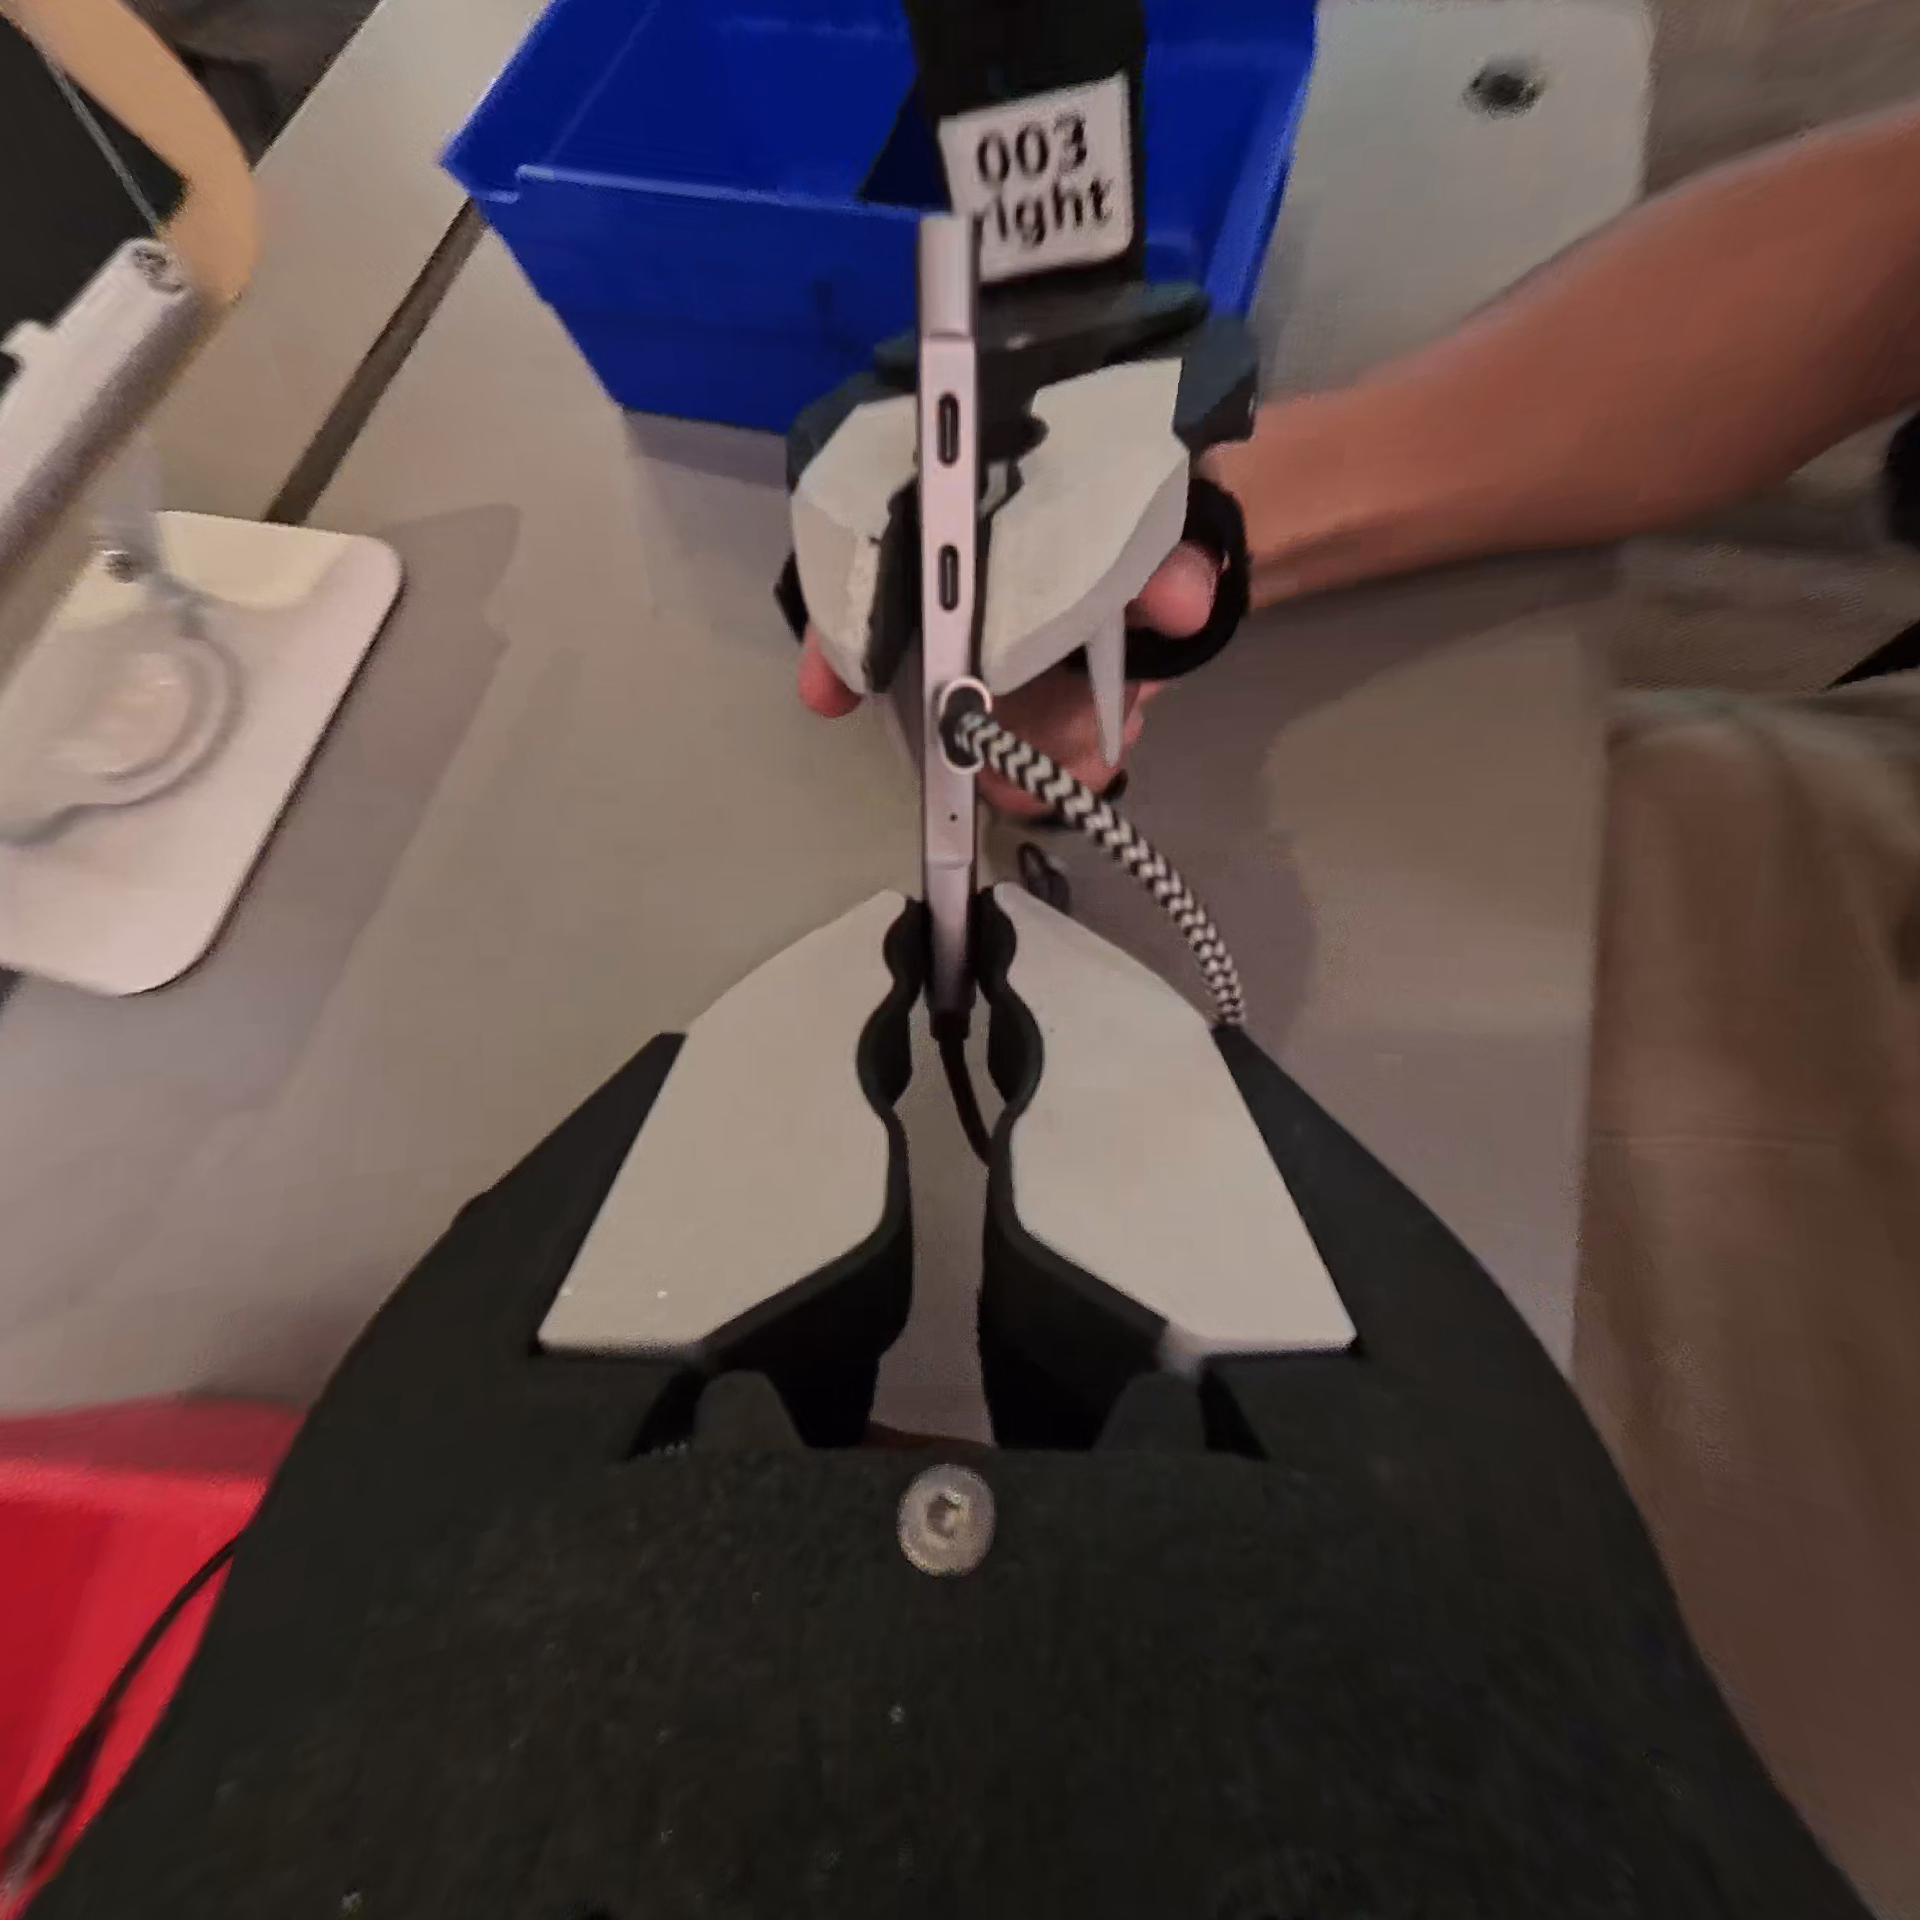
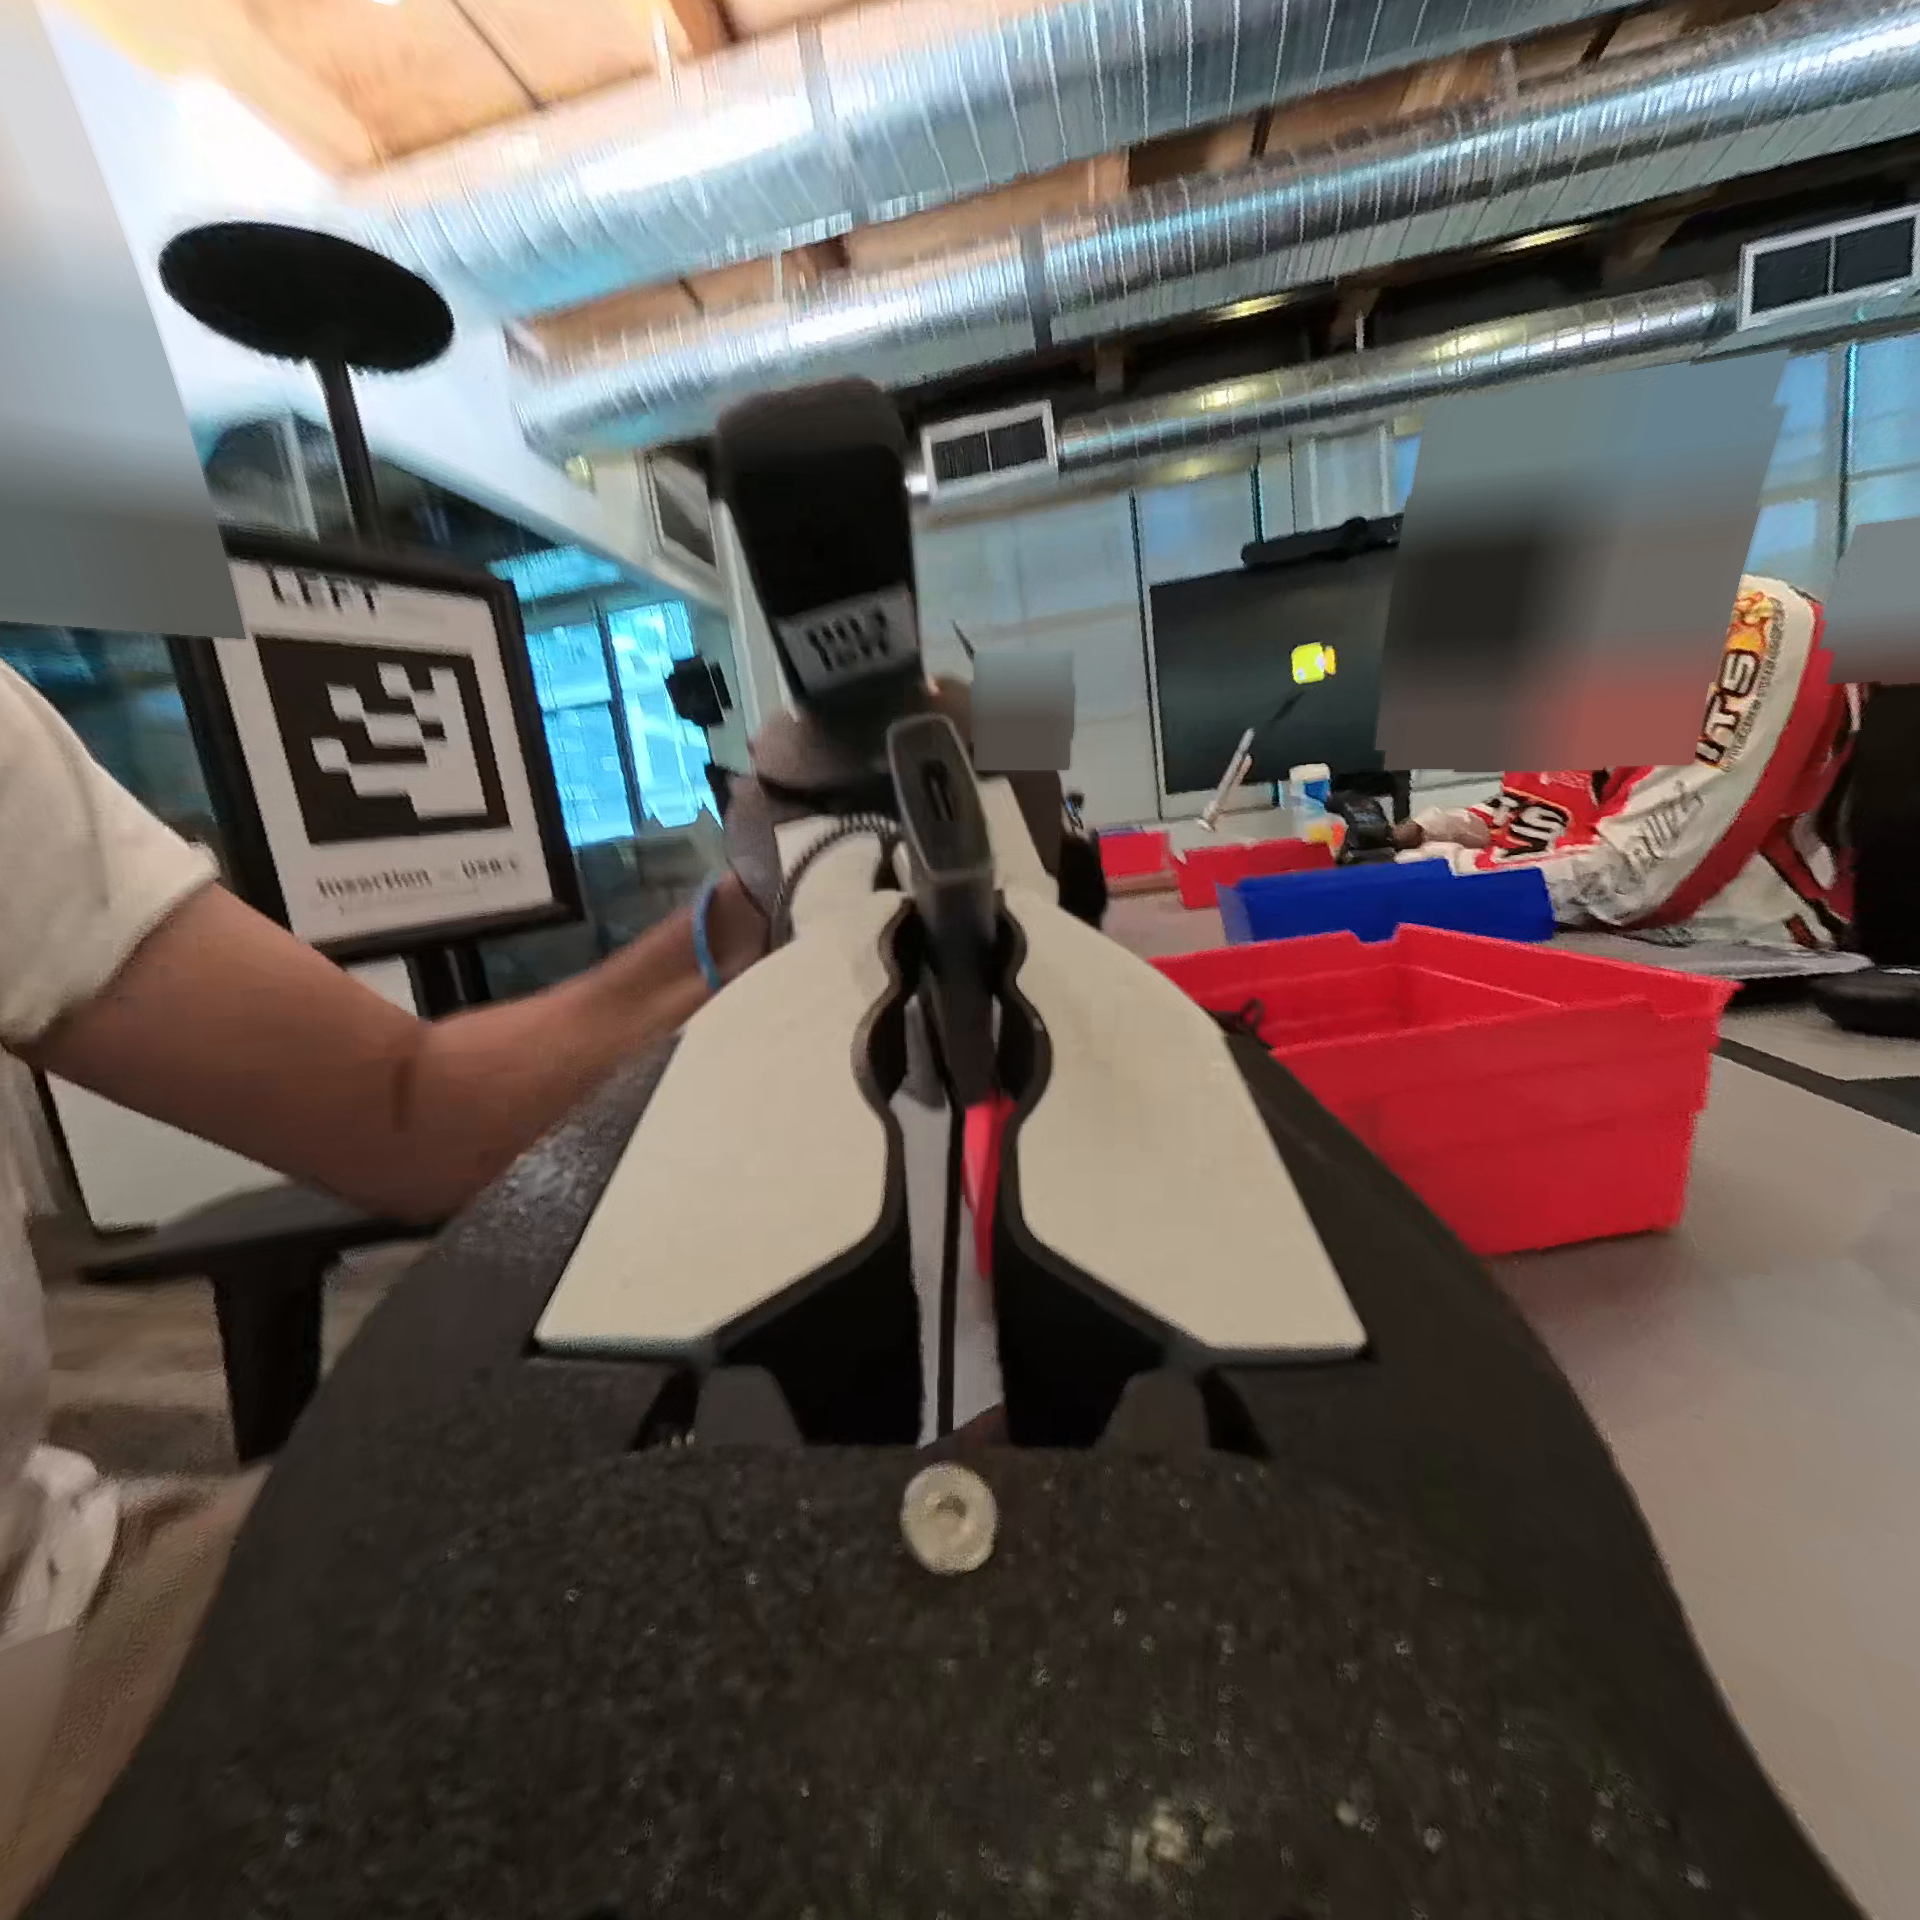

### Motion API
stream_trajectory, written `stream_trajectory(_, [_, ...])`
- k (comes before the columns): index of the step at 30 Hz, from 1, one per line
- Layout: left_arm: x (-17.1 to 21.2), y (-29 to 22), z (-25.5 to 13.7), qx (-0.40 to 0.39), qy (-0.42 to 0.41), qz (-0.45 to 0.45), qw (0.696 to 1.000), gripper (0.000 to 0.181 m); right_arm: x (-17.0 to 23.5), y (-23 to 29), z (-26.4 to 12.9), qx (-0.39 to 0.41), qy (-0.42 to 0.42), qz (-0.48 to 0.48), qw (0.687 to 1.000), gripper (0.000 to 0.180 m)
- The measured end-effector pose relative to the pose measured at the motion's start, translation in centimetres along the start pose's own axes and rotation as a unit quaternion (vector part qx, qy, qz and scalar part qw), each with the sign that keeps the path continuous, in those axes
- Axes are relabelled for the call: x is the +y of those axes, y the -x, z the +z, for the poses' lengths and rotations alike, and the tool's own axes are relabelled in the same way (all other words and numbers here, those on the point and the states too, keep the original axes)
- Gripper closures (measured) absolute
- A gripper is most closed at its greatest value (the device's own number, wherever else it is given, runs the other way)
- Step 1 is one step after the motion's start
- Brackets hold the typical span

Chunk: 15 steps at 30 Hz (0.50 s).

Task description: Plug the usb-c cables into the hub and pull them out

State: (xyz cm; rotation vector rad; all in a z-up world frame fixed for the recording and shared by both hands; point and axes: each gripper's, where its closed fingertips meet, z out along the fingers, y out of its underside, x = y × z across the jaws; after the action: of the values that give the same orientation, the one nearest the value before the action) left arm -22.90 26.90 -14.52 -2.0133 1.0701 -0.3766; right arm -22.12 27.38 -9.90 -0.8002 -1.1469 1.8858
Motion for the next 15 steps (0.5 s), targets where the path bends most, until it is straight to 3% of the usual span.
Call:
stream_trajectory(2, [0.6, 0.1, -0.8, -0.02, 0.034, 0.018, 0.999, 0.172, 1.1, -0.2, -0.1, 0.005, 0.043, -0.035, 0.998, 0.164])
stream_trajectory(6, [0.6, -0.5, -0.8, 0.0, 0.027, 0.012, 1.0, 0.172, 2.4, 0.3, 0.3, 0.002, 0.081, -0.07, 0.994, 0.165])
stream_trajectory(15, [0.4, -1.5, -0.9, 0.031, 0.022, -0.003, 0.999, 0.172, 2.1, 1.4, 0.8, -0.011, 0.073, -0.083, 0.994, 0.169])
